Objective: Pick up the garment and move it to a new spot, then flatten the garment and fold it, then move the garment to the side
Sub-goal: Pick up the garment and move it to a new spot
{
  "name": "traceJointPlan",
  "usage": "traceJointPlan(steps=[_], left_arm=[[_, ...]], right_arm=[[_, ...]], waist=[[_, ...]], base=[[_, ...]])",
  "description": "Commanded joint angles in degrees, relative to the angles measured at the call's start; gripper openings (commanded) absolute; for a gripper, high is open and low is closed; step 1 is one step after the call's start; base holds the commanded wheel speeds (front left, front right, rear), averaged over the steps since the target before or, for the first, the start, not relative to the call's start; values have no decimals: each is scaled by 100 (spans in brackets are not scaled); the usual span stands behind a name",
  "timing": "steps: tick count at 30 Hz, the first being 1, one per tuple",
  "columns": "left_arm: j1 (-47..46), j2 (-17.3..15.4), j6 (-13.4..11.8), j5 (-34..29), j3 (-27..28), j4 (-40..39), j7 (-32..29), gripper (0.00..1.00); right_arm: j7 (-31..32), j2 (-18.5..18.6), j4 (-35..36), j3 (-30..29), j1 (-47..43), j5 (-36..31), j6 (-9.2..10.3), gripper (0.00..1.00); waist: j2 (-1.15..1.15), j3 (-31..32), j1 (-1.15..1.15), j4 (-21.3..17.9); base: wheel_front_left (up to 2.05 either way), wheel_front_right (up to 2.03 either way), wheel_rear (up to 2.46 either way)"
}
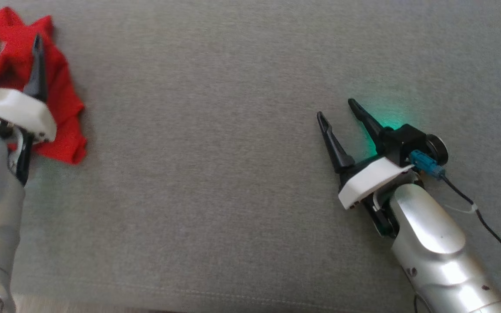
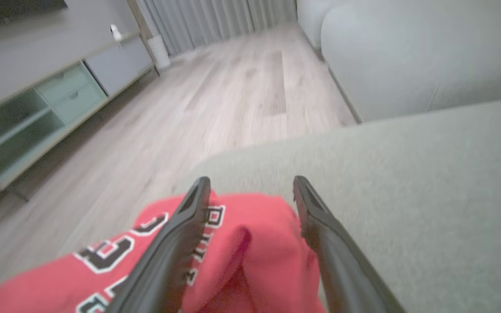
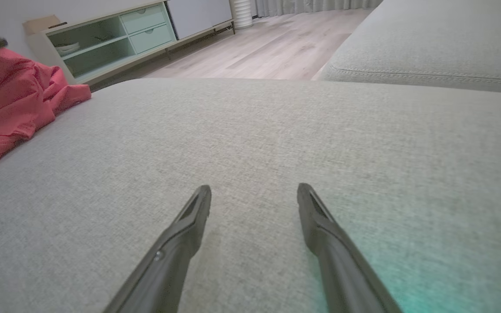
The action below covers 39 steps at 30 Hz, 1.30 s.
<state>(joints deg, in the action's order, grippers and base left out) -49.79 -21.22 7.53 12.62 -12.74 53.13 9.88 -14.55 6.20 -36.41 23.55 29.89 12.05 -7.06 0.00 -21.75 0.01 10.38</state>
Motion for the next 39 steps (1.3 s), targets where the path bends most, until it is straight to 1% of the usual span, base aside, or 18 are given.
traceJointPlan(steps=[1, 3, 6, 7, 8, 9, 12, 16, 21, 24, 30, 35, 39], left_arm=[[-201, -377, -63, -12, 165, -40, -37, 100], [-276, -395, -244, -39, 161, 366, -299, 100], [-328, -412, -536, -109, 125, 792, -544, 100], [-334, -405, -597, -106, 125, 913, -628, 100], [-344, -394, -657, -97, 130, 999, -668, 60], [-352, -383, -664, -97, 116, 1060, -686, 0], [-428, -342, -581, -56, 97, 1104, -576, 0], [-623, -241, -408, -32, 32, 893, -72, 0], [-879, 28, -161, -41, -203, 482, 316, 0], [-992, 228, -69, -5, -379, 168, 417, 0], [-1014, 815, -11, 205, -852, -579, 485, 0], [-825, 1318, -7, 757, -1464, -1276, 502, 0], [-577, 1595, -6, 1226, -1897, -1673, 508, 0]], right_arm=[[-45, -41, 71, 90, -14, 31, -43, 100], [-45, -66, 95, 88, -11, 30, -43, 100], [-45, -97, 107, 66, -28, 50, -43, 100], [-45, -106, 103, 59, -40, 64, -43, 100], [-45, -116, 98, 57, -55, 79, -43, 100], [-45, -126, 91, 59, -70, 90, -43, 100], [-45, -160, 74, 26, -132, 123, -43, 100], [-45, -213, 79, -63, -255, 168, -43, 100], [-45, -282, 97, -69, -438, 248, -43, 100], [-45, -310, 124, -9, -520, 308, -43, 100], [-45, -329, 260, 172, -656, 539, -43, 100], [-45, -331, 425, 437, -741, 815, -43, 100], [-45, -331, 538, 617, -780, 961, -43, 100]], waist=[[0, -127, -1, -160], [0, -144, -1, -233], [0, -115, -1, -310], [0, -93, -1, -329], [0, -66, -1, -349], [0, -36, -1, -365], [0, 95, -1, -409], [0, 342, -1, -510], [0, 693, -1, -825], [0, 853, -1, -1138], [0, 1005, -1, -1913], [0, 1050, -1, -2590], [0, 1086, -1, -3003]], base=[[0, 0, 0], [0, 0, 0], [0, 0, 0], [0, 0, 0], [0, 0, 0], [0, 0, 0], [0, 0, 0], [0, 0, 0], [0, 0, 0], [0, 0, 0], [0, 0, 0], [0, 0, 0], [0, 0, 0]])
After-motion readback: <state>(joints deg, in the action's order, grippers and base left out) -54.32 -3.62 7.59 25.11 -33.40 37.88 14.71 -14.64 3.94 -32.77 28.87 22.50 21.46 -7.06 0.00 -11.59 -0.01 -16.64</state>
